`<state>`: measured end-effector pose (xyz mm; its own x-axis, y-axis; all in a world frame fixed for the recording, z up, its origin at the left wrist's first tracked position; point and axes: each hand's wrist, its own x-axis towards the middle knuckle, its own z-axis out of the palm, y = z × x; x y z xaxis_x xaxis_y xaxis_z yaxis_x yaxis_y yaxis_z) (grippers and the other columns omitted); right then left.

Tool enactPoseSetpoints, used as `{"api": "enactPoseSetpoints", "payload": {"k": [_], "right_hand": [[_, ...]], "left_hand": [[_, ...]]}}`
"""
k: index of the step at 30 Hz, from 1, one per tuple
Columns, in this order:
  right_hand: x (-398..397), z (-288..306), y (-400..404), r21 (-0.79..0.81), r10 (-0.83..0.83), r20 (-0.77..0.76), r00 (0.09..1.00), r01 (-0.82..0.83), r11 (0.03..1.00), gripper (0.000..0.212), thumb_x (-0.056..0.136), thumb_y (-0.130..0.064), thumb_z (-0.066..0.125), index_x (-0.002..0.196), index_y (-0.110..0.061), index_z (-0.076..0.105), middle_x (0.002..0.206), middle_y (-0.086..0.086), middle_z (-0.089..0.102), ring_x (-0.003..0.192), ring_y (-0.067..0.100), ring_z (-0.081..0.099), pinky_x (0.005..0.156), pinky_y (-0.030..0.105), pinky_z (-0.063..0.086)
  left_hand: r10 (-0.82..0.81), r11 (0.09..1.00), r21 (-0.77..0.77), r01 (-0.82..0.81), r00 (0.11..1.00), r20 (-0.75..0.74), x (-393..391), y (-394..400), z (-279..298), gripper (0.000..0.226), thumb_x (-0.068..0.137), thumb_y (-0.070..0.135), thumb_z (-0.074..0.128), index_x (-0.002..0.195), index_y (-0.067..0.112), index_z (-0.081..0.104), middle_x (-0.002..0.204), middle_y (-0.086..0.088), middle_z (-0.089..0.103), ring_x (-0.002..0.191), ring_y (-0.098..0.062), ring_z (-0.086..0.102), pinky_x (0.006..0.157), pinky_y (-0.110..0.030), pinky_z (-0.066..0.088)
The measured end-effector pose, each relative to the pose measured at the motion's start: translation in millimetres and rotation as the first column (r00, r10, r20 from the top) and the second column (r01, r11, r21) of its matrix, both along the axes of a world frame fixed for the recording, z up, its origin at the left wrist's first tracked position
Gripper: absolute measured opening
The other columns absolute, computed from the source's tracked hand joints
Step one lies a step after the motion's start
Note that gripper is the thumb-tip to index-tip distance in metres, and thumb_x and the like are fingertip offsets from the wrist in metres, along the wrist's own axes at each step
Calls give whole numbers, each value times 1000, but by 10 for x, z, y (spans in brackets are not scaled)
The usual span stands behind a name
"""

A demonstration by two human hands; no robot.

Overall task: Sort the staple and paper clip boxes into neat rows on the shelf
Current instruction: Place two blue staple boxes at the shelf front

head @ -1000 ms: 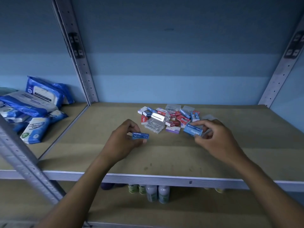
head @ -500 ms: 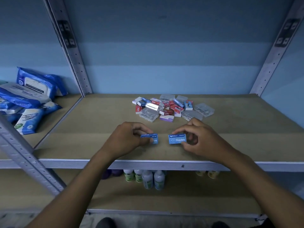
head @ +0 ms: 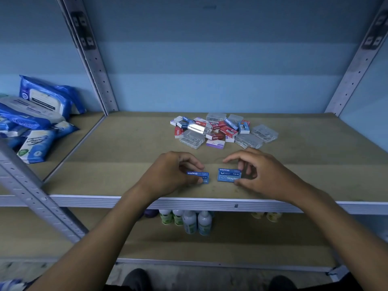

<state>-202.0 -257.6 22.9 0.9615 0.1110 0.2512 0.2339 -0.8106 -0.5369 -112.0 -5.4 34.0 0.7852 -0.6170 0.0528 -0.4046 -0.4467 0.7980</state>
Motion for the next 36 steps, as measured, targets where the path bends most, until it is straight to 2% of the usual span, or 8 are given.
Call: {"api": "enactPoseSetpoints", "payload": {"k": [4, 8, 14, 16, 20, 26, 31, 36], "right_hand": [[-18, 13, -46, 18, -2, 20, 1000, 2, 1000, 50, 76, -20, 85, 116, -44, 67, 93, -11, 59, 76, 13, 55, 68, 13, 44], [-82, 32, -198, 27, -40, 61, 997, 39, 999, 40, 78, -25, 85, 112, -39, 71, 90, -11, 60, 74, 13, 55, 67, 12, 43], [-103, 19, -189, -9, -56, 68, 996, 57, 998, 25, 80, -33, 81, 104, -36, 76, 87, -13, 66, 74, 7, 56, 66, 13, 42], [-353, -9, -526, -23, -170, 46, 984, 171, 985, 22, 80, -36, 80, 102, -36, 77, 86, -14, 66, 76, 5, 56, 66, 13, 42], [-378, -23, -531, -56, -186, 24, 982, 187, 981, 17, 81, -38, 79, 98, -38, 77, 84, -17, 66, 77, 3, 57, 66, 14, 44], [-304, -38, -451, -47, -169, 24, 985, 170, 984, 12, 83, -37, 78, 95, -37, 79, 81, -17, 66, 72, 6, 58, 64, 17, 44], [-287, 33, -427, 5, -164, 36, 986, 164, 986, 11, 83, -36, 80, 94, -38, 80, 77, -17, 66, 67, 9, 57, 60, 17, 43], [-322, 156, -483, -14, -165, 63, 984, 166, 986, 13, 83, -31, 80, 95, -36, 80, 79, -17, 65, 74, 4, 59, 62, 14, 40]], "left_hand": [[-38, 998, -43, 37, 999, -22, 66, 81, 63, 30, 70, 19, 87, 97, 20, 75, 91, 5, 77, 89, -10, 72, 90, -28, 56], [-43, 998, -32, 45, 997, 57, 82, 68, 155, 22, 74, 22, 84, 96, 22, 78, 91, 11, 77, 87, -1, 71, 83, -13, 52], [-40, 998, 55, 33, 991, 124, 91, 111, 130, 24, 72, 35, 83, 94, 27, 79, 90, 15, 76, 82, -4, 71, 80, -19, 55], [-144, 987, 85, 135, 983, 112, 26, -361, 69, 24, 72, 36, 84, 93, 28, 79, 90, 15, 76, 79, -2, 70, 77, -16, 54], [-108, 992, 80, 99, 987, 120, -29, -452, 24, 25, 71, 38, 84, 93, 29, 78, 88, 14, 75, 75, 0, 68, 71, -11, 50], [-102, 991, 98, 89, 985, 141, -41, -431, -13, 15, 75, 25, 83, 89, 30, 79, 87, 14, 73, 71, -7, 68, 71, -18, 52], [-68, 996, 74, 57, 986, 150, -76, -455, 1, 13, 75, 30, 83, 88, 31, 79, 85, 14, 74, 71, -6, 68, 71, -19, 54], [-36, 999, 34, 30, 982, 185, -137, -583, 43, 12, 75, 31, 82, 87, 29, 79, 80, 16, 72, 72, -3, 65, 64, -7, 43]]}}
